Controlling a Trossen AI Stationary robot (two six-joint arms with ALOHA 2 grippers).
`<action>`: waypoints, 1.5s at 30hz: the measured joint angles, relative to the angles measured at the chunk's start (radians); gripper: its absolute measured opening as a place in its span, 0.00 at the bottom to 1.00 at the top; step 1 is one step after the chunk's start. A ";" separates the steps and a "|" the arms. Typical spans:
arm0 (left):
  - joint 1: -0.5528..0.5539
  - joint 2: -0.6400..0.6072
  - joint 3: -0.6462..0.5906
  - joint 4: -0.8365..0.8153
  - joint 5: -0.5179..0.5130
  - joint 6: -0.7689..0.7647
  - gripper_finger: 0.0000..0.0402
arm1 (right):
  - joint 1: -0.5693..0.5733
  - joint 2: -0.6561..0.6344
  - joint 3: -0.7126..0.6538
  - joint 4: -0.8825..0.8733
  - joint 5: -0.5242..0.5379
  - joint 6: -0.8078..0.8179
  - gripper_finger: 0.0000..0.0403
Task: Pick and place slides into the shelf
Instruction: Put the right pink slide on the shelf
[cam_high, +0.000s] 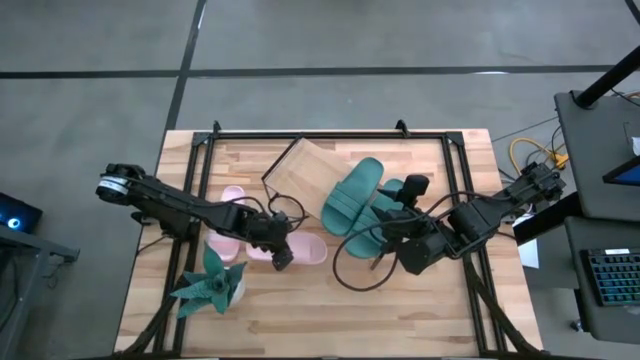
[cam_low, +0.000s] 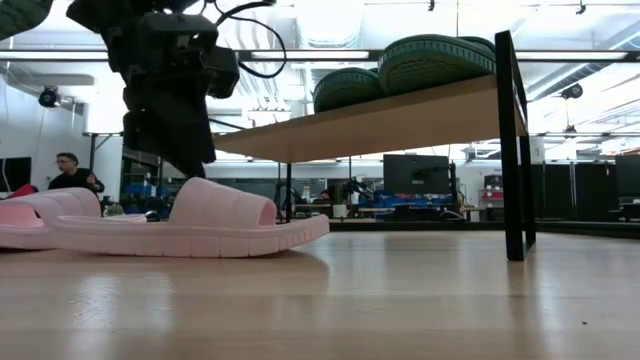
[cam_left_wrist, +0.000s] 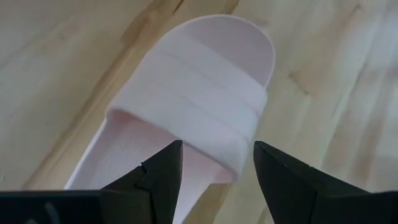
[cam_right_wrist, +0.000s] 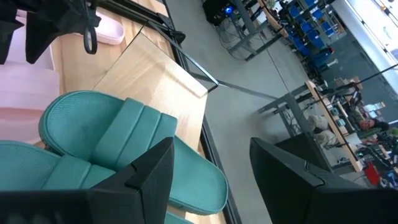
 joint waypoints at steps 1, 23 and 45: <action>0.000 0.000 -0.008 0.008 0.000 0.000 0.45 | 0.000 0.000 -0.002 0.000 0.000 0.000 0.50; 0.000 0.012 -0.132 0.289 -0.048 -0.051 0.45 | 0.000 0.001 -0.010 0.001 0.000 0.000 0.50; 0.002 0.026 -0.117 0.360 -0.035 0.038 0.02 | 0.000 0.001 -0.029 0.007 0.010 -0.006 0.50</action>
